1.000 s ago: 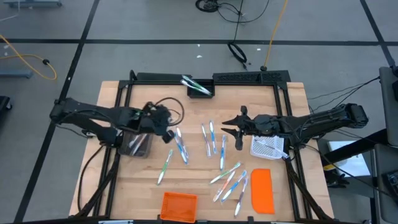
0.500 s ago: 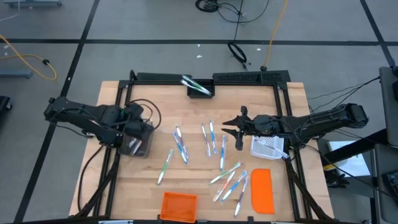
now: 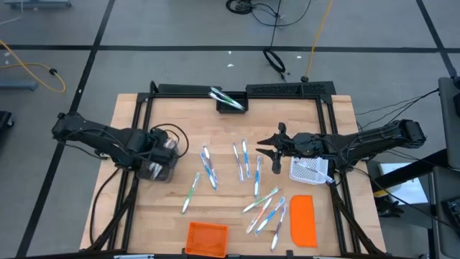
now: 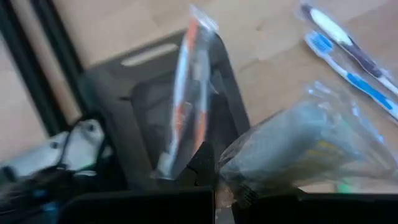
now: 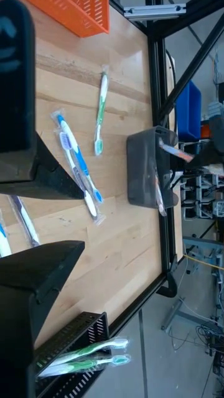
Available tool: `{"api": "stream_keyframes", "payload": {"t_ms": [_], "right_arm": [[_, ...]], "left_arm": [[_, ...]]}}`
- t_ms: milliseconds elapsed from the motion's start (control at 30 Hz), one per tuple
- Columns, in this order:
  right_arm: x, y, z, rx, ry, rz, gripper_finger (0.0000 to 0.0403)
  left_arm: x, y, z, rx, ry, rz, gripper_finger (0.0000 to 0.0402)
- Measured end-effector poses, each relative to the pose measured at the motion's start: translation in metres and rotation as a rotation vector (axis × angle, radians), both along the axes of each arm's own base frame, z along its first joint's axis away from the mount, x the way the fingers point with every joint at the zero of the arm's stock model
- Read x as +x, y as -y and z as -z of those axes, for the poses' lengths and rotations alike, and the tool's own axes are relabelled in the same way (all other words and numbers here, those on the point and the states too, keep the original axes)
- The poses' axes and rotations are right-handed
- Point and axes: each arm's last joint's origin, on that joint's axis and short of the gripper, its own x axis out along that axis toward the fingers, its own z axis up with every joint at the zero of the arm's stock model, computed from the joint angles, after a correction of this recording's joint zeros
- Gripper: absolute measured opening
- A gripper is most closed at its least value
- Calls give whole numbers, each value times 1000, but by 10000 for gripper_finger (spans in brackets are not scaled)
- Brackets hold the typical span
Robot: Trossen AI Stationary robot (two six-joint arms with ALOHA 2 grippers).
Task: Pick & Place Toothbrushes
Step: Put the orange toothbrush into the transparent black bin
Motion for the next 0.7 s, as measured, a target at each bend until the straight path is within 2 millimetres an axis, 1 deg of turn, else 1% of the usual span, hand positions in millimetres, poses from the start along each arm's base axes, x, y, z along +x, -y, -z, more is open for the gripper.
{"api": "stream_keyframes", "payload": {"t_ms": [133, 300, 467, 700], "right_arm": [[0, 0, 0, 0, 0, 0, 112], [0, 0, 0, -13, -2, -4, 112], [0, 0, 0, -14, -2, -4, 112], [0, 0, 0, -14, -2, -5, 112]], "left_arm": [[-2, 1, 13, -52, -32, -20, 25], [-4, 1, 21, -53, -59, -31, 41], [-5, 0, 24, -49, -70, -42, 60], [-5, 0, 24, -30, -66, -40, 108]]}}
